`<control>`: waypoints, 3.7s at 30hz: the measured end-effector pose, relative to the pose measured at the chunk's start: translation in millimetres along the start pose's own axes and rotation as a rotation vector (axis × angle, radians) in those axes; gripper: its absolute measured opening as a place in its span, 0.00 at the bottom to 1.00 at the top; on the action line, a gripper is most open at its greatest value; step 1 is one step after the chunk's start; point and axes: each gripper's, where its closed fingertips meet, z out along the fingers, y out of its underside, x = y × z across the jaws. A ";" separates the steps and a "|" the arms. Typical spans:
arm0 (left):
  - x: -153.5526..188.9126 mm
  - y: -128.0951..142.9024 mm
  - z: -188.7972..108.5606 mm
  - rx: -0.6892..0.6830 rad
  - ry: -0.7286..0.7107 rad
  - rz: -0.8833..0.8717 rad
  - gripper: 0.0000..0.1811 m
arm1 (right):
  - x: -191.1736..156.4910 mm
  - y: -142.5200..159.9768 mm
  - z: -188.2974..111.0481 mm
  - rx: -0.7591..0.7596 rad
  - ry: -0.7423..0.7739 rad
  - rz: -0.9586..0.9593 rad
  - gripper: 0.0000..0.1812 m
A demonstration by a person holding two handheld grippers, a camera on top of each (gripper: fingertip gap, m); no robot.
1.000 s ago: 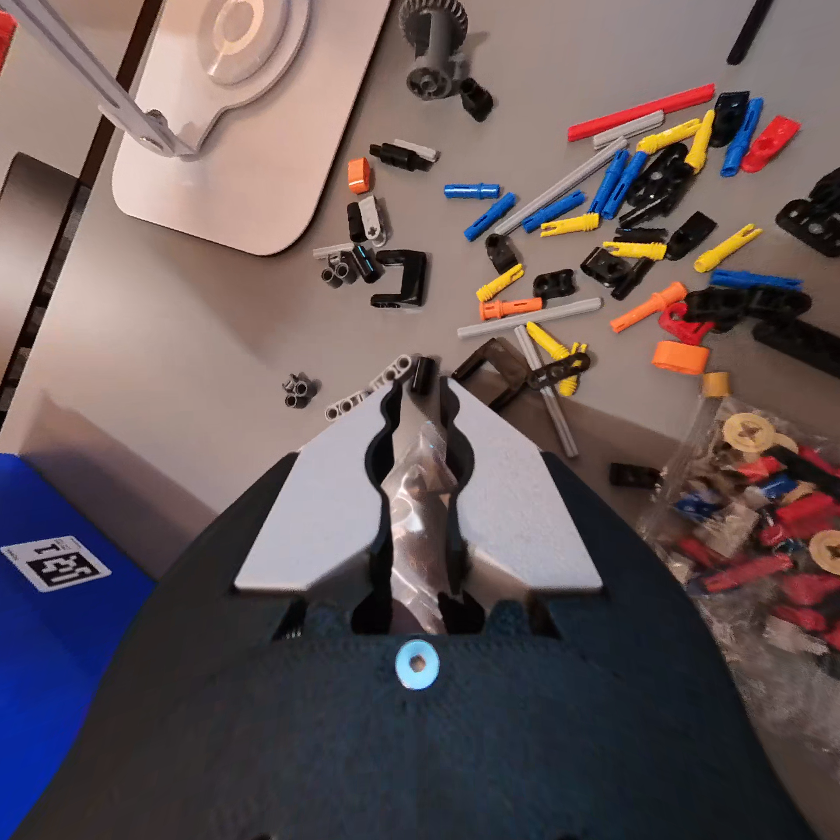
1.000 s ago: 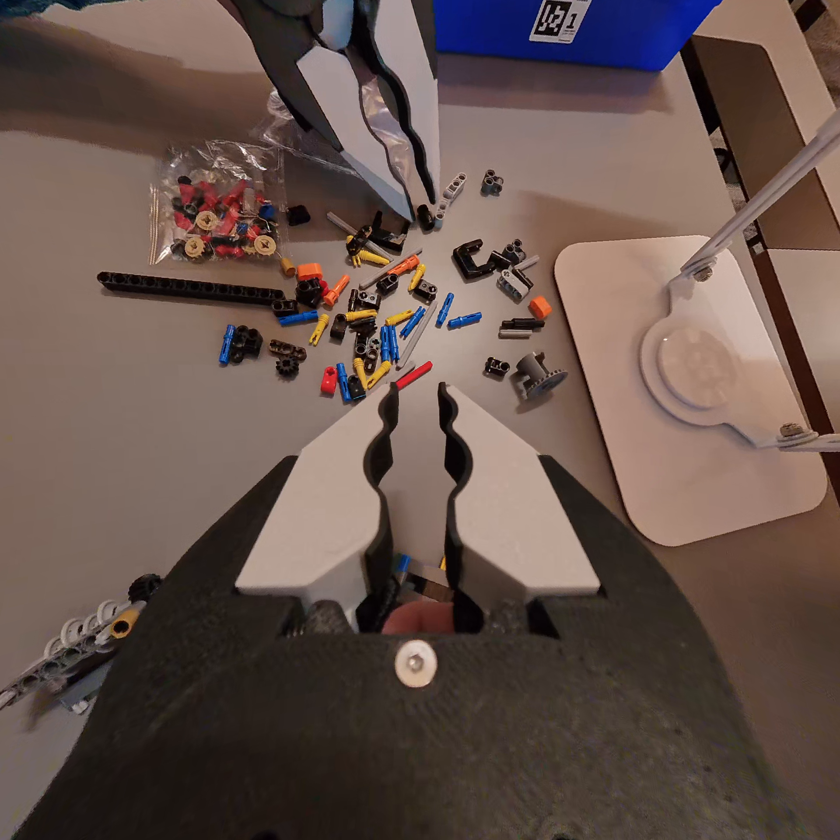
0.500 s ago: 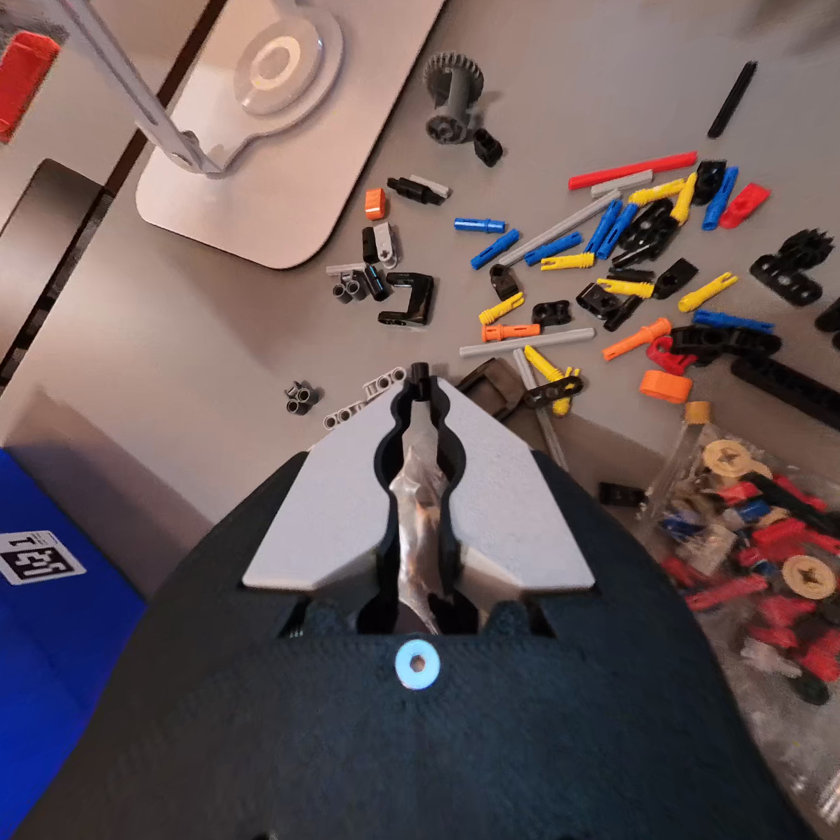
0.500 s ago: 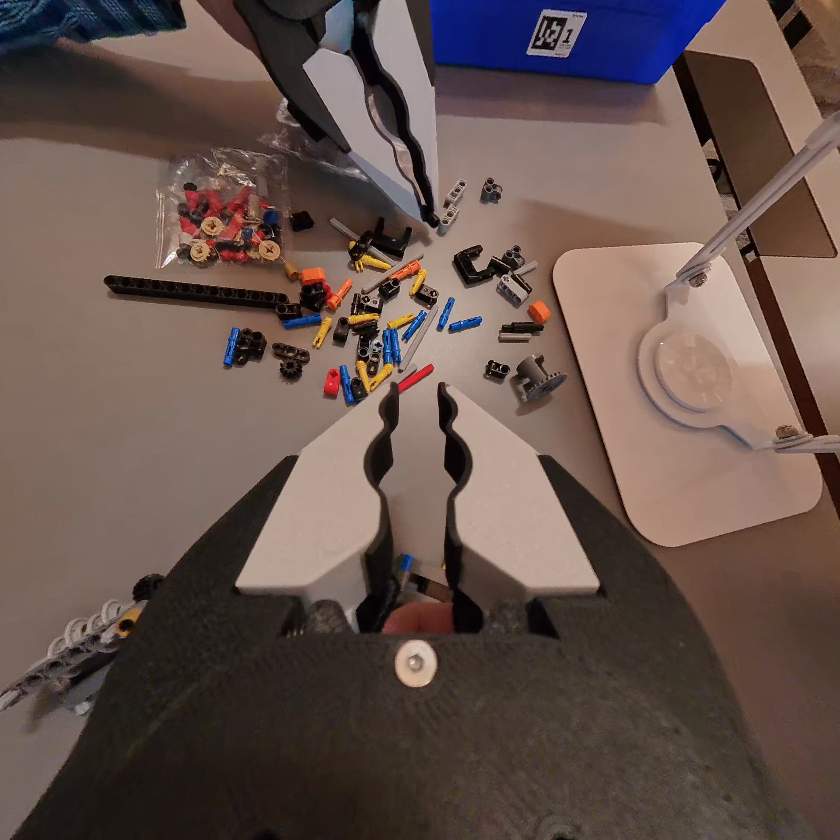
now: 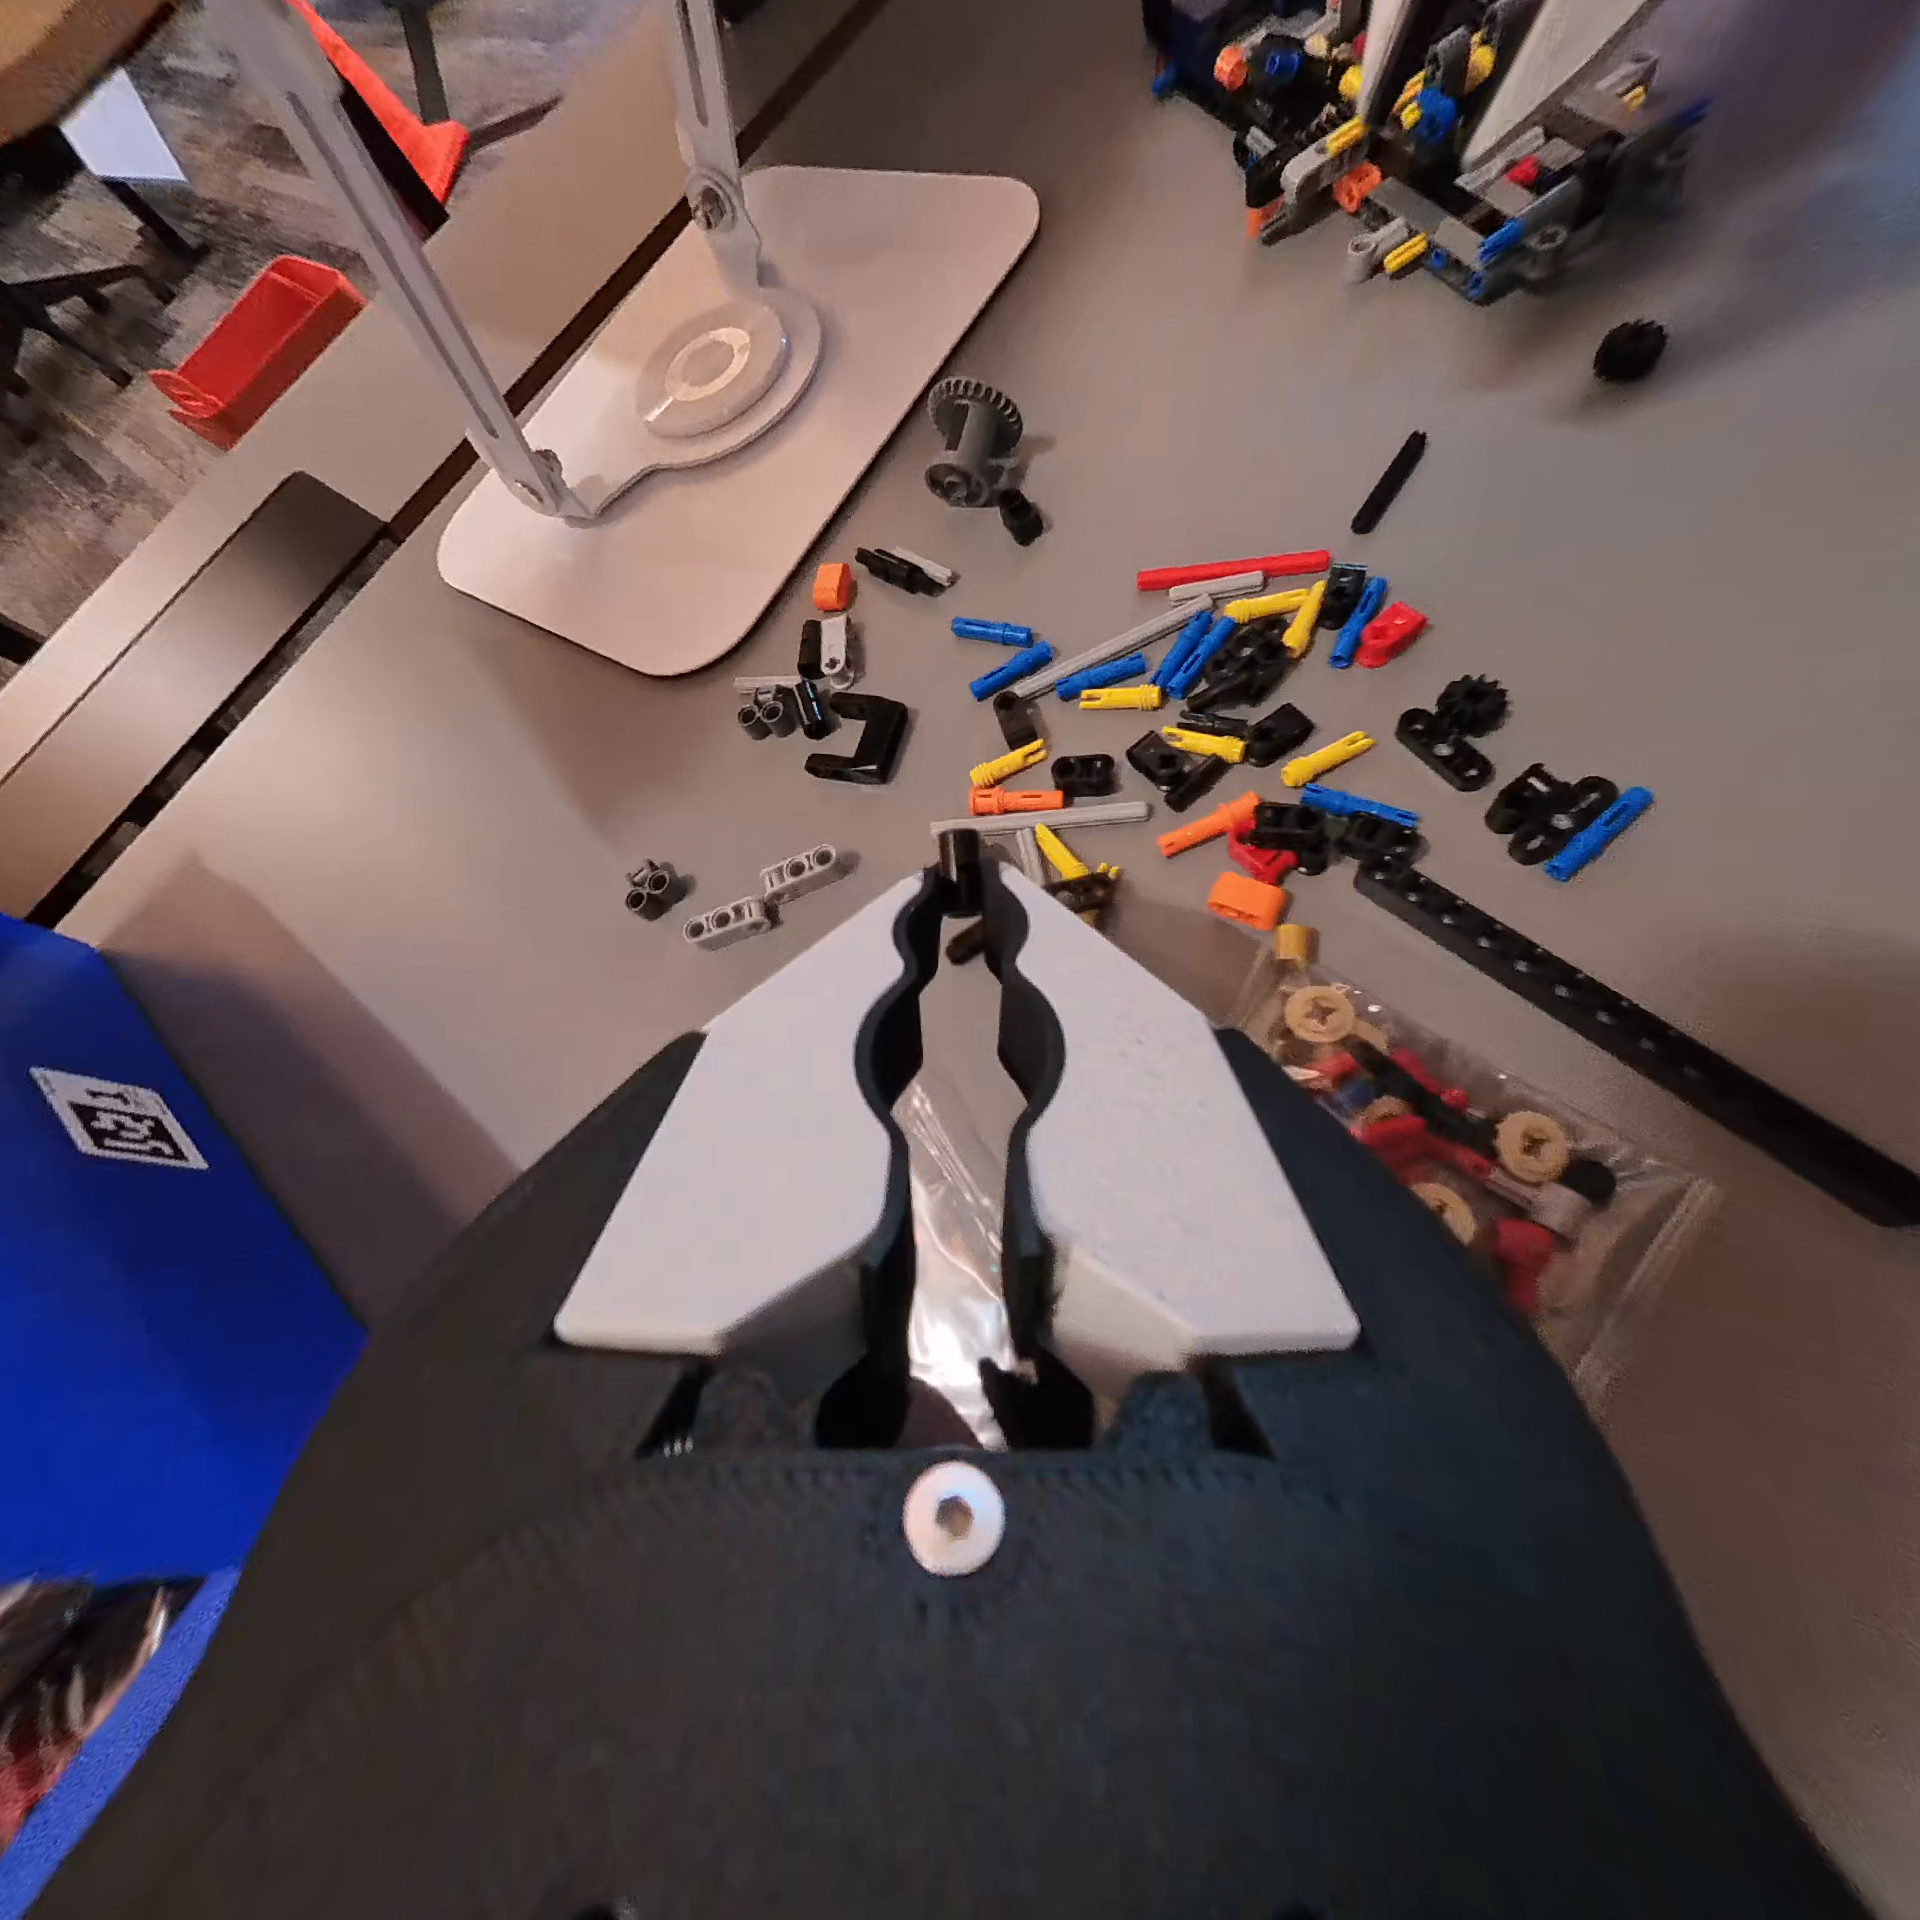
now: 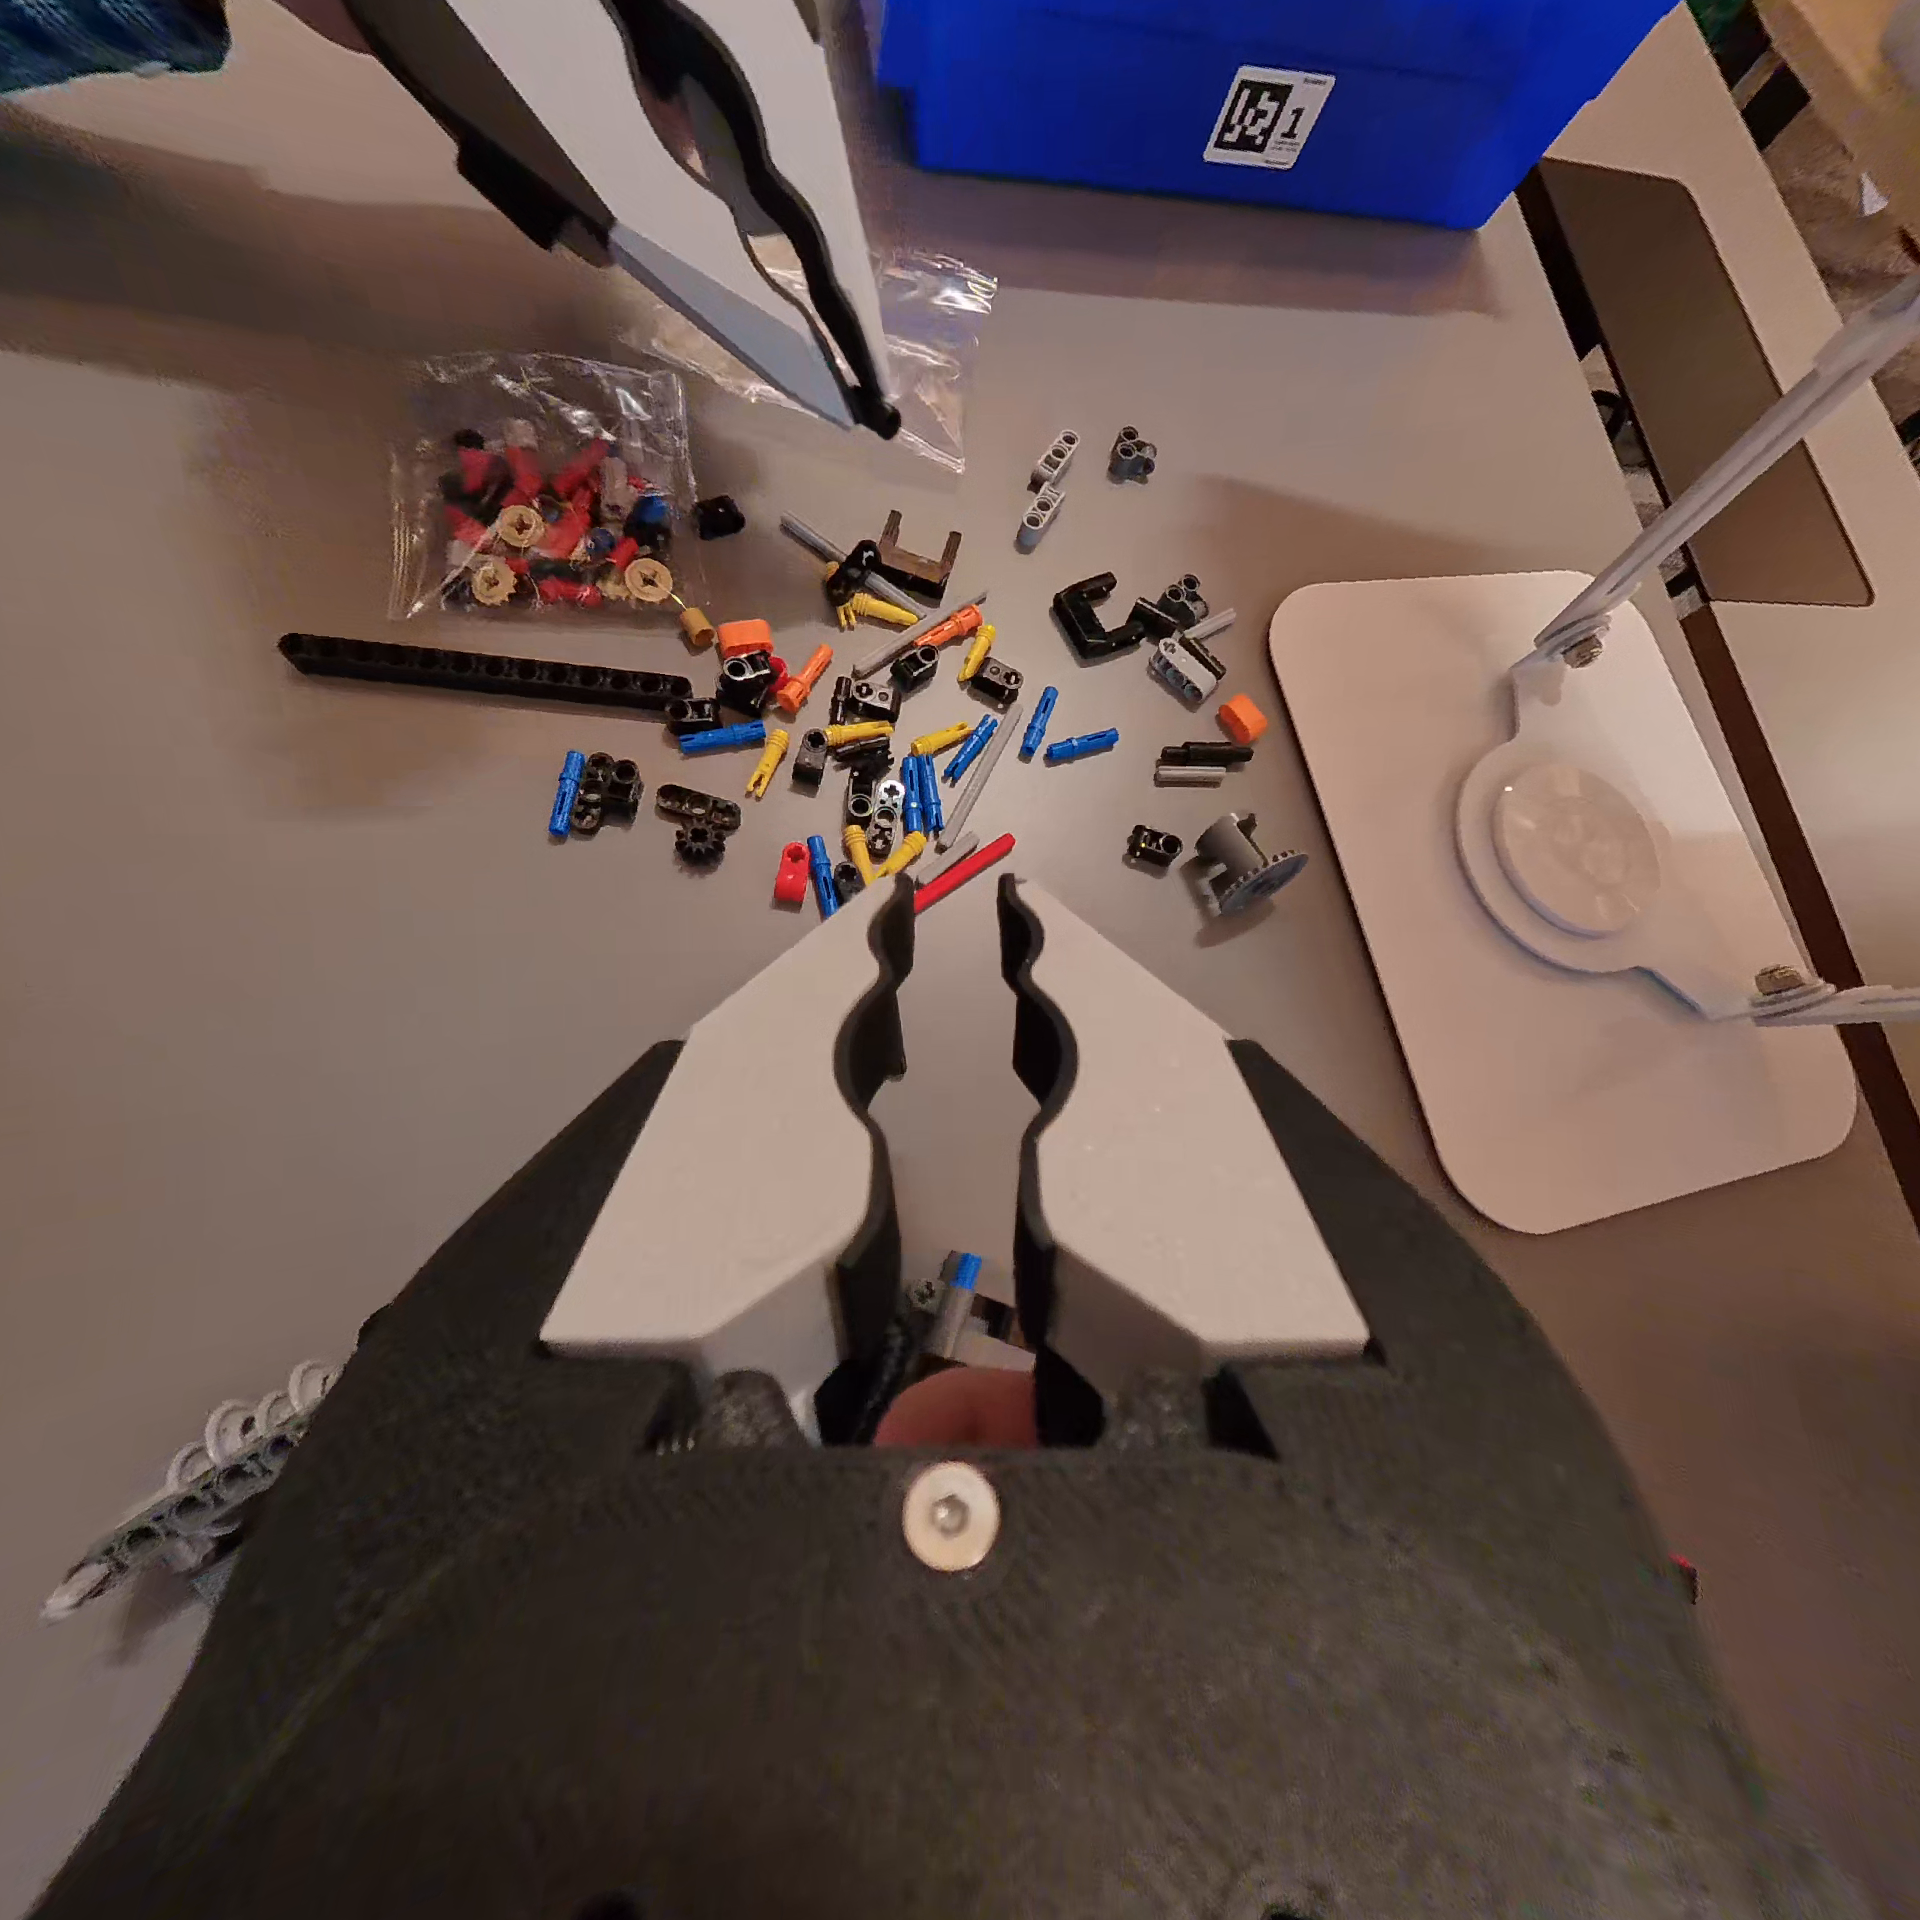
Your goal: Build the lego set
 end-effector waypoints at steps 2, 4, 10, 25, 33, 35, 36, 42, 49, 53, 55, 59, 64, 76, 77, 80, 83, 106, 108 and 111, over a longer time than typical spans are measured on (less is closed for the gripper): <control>3.1 -1.0 -6.4 0.007 -0.012 -0.014 0.03 | -1.1 -1.3 1.2 0.007 -0.002 -0.002 0.07; 6.4 2.7 -12.3 -0.002 -0.027 -0.025 0.03 | -4.5 0.1 5.1 -0.003 -0.016 -0.009 0.07; 14.3 12.0 -27.1 -0.013 -0.064 -0.096 0.03 | -8.6 6.6 26.9 -0.059 -0.048 -0.035 0.08; 14.6 19.3 -27.9 -0.024 -0.090 -0.100 0.03 | 1.9 11.8 100.1 -0.188 -0.077 0.034 0.01; 14.8 21.2 -25.7 -0.023 -0.082 -0.103 0.03 | 6.9 9.9 101.9 -0.199 -0.039 0.044 0.04; 15.0 21.2 -25.4 -0.023 -0.081 -0.102 0.03 | 10.6 11.7 103.8 -0.208 -0.013 0.026 0.05; 15.1 21.3 -25.3 -0.024 -0.080 -0.101 0.03 | 11.8 12.3 104.8 -0.210 -0.007 0.027 0.06; 13.4 20.7 -27.8 -0.022 -0.088 -0.100 0.03 | 12.3 14.2 104.7 -0.225 -0.006 -0.004 0.03; 15.2 19.7 -27.3 -0.020 -0.083 -0.095 0.03 | 5.6 23.7 92.4 -0.254 -0.060 -0.033 0.03; 17.0 20.7 -24.5 -0.021 -0.073 -0.097 0.03 | -4.3 28.3 84.4 -0.258 -0.110 -0.063 0.03; 18.2 20.8 -23.4 -0.023 -0.069 -0.094 0.03 | -4.6 29.1 81.1 -0.256 -0.110 -0.060 0.05; 18.3 18.8 -23.7 -0.018 -0.070 -0.094 0.03 | -0.9 23.3 71.9 -0.223 -0.088 -0.047 0.06; 19.1 19.3 -21.7 -0.017 -0.064 -0.096 0.03 | -6.7 17.5 66.9 -0.191 -0.104 -0.043 0.04; 17.6 17.4 -22.1 -0.004 -0.065 -0.099 0.03 | 19.2 6.3 88.5 -0.161 -0.017 0.009 0.04; 17.7 17.2 -22.0 -0.004 -0.066 -0.098 0.03 | 20.6 4.9 92.8 -0.153 -0.019 0.023 0.06; 17.7 17.5 -22.4 -0.005 -0.069 -0.095 0.03 | 23.9 1.7 103.8 -0.144 -0.021 0.033 0.07; 16.3 17.8 -23.1 -0.002 -0.072 -0.100 0.03 | 27.0 2.2 111.5 -0.166 -0.004 0.012 0.08; 20.0 17.2 -18.7 0.001 -0.053 -0.097 0.03 | 12.9 16.4 67.3 -0.236 -0.085 -0.136 0.04; 20.4 16.8 -19.1 -0.003 -0.056 -0.091 0.03 | 12.9 10.5 71.1 -0.216 -0.106 -0.252 0.04; 19.9 16.0 -21.0 0.000 -0.060 -0.090 0.03 | 15.2 6.6 81.5 -0.197 -0.162 -0.406 0.08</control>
